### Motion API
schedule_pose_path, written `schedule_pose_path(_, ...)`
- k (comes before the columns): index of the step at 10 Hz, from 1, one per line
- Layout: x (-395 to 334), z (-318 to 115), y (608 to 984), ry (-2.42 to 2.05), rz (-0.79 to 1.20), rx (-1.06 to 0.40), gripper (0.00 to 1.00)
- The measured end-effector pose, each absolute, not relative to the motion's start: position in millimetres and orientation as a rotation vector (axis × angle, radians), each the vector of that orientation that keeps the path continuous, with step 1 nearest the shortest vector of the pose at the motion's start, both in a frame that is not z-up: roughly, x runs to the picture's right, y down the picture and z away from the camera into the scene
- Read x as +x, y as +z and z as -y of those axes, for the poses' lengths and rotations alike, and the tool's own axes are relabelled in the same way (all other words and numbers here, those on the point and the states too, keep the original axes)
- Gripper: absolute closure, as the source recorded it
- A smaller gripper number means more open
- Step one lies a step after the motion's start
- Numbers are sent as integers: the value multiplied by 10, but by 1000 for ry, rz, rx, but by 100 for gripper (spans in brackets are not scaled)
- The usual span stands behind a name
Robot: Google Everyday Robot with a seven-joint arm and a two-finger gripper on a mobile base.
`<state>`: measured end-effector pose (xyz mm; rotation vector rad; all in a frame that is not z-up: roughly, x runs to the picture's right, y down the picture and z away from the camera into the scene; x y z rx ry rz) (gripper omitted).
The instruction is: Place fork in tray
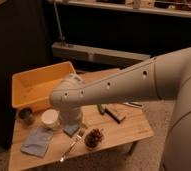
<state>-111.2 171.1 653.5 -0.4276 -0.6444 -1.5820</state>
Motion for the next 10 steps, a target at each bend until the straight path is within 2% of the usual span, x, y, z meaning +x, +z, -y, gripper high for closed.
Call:
schedule_pose_path(6, -1120, -1706, 6540, -1580, 647, -427, 20)
schedule_pose_path(8, -1138, -1667, 6612, -1572, 738, -448, 20)
schedule_pose_path(10, -1173, -1645, 6697, -1534, 903, -532, 20)
